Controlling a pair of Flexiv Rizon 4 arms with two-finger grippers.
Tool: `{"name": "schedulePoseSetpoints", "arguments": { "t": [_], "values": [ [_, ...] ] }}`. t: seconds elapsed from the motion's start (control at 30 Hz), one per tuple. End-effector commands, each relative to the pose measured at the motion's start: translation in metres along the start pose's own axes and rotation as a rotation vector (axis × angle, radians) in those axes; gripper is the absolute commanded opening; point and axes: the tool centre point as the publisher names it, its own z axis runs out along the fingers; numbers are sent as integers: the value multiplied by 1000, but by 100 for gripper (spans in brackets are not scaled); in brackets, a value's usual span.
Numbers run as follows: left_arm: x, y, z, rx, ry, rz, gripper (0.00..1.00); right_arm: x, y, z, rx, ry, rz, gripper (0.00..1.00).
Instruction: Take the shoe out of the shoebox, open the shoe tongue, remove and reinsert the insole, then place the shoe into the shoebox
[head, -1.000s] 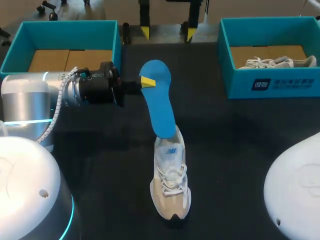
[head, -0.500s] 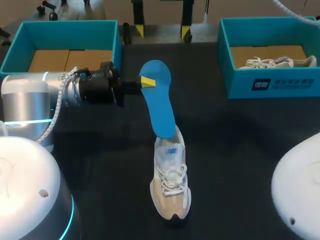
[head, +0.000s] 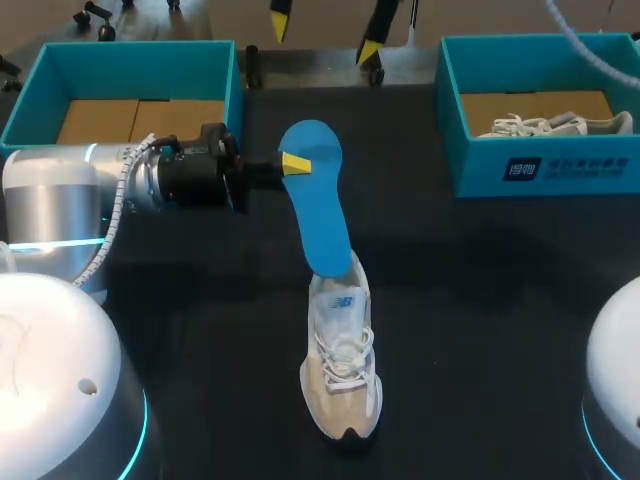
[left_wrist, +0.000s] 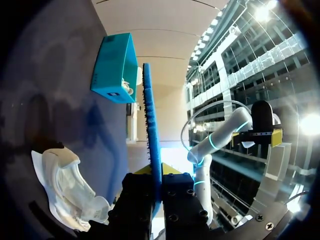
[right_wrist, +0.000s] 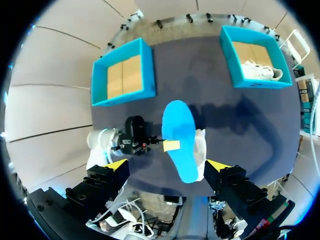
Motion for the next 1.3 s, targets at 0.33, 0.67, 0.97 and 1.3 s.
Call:
{"name": "schedulePoseSetpoints", "arguments": {
  "t": [0.33, 0.67, 0.97, 1.3],
  "values": [
    [1, 1, 0, 2, -3, 1, 0, -21, -5, 14, -45, 493, -77, 100],
    [1, 1, 0, 2, -3, 1, 0, -50, -7, 25, -88, 703, -119, 100],
    [1, 1, 0, 2, -3, 1, 0, -60, -1, 30, -112, 808, -133, 100],
    [1, 1, 0, 2, -3, 1, 0, -72, 2, 43, -117, 923, -146, 100]
  ]
}}
